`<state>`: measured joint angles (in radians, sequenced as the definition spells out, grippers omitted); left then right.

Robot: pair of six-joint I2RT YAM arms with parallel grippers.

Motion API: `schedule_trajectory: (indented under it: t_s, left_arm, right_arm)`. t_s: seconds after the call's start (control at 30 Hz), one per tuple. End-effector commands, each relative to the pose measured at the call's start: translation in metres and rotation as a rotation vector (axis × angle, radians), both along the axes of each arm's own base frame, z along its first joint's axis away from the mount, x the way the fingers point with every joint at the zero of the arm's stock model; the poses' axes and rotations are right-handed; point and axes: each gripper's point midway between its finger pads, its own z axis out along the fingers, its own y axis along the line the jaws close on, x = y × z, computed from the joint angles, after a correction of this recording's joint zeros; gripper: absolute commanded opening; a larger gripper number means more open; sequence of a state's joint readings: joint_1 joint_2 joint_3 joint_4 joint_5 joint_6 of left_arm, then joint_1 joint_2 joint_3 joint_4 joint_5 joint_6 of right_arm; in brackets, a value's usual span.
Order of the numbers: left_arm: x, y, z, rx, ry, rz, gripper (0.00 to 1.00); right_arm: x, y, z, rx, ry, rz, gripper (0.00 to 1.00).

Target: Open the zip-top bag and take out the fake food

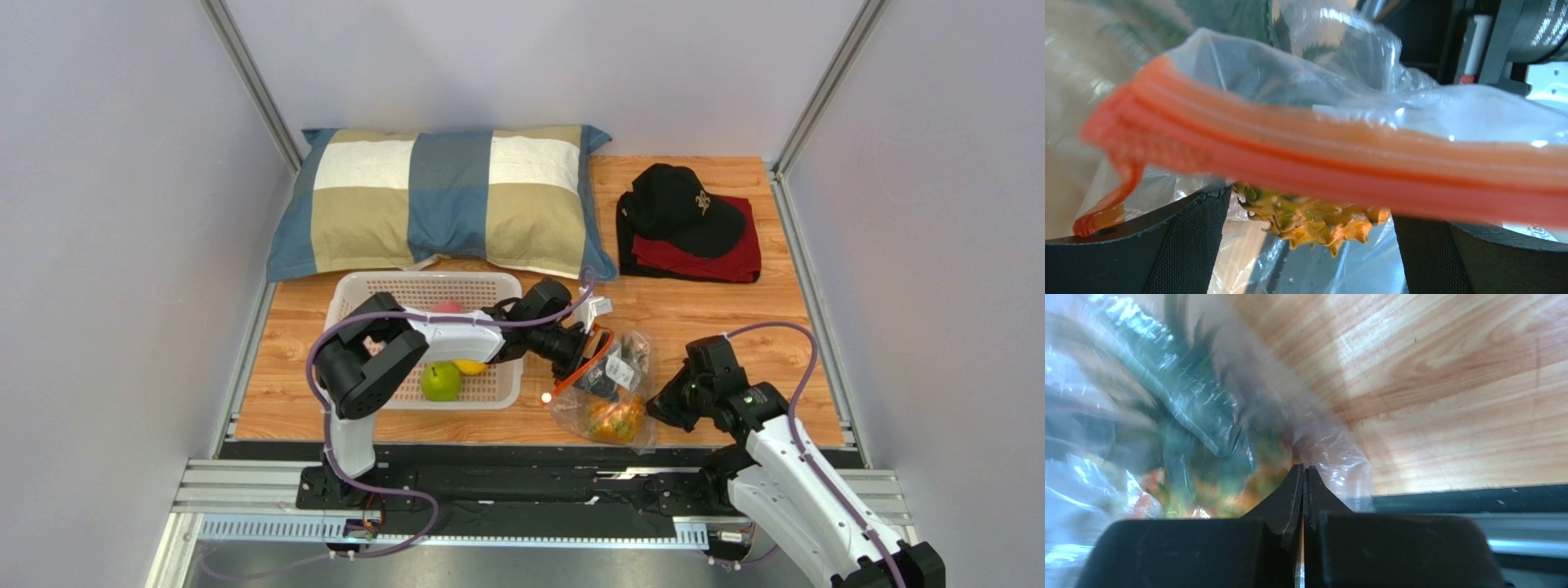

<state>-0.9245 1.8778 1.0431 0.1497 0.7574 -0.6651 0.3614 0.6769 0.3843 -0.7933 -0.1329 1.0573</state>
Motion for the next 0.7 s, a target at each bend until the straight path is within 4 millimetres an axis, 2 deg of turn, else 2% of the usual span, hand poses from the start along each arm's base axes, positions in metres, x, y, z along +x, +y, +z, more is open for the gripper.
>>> schedule_trajectory:
  t_s: [0.0, 0.1, 0.23, 0.37, 0.53, 0.67]
  left_arm:
    - [-0.017, -0.018, -0.006, 0.013, 0.056, -0.039, 0.99]
    - [-0.021, -0.024, -0.008, 0.007, 0.074, -0.015, 0.99]
    - [-0.019, -0.033, 0.004, -0.071, 0.078, 0.004, 0.99]
    - [-0.021, -0.038, 0.010, -0.104, 0.120, 0.014, 0.99]
    - [-0.032, -0.040, 0.028, -0.213, 0.161, -0.034, 0.99]
    - [-0.034, -0.037, 0.023, -0.203, 0.125, -0.025, 0.99]
  right_arm:
    - [0.025, 0.014, 0.009, 0.119, -0.092, -0.102, 0.00]
    - [0.027, 0.023, 0.007, 0.156, -0.092, -0.080, 0.00]
    - [0.027, 0.030, 0.001, 0.138, -0.071, -0.057, 0.00]
    - [0.027, 0.049, 0.011, 0.157, -0.092, -0.005, 0.00]
    - [0.021, 0.043, 0.011, 0.064, -0.091, 0.011, 0.00]
    - [0.020, 0.043, 0.007, 0.090, -0.098, -0.010, 0.00]
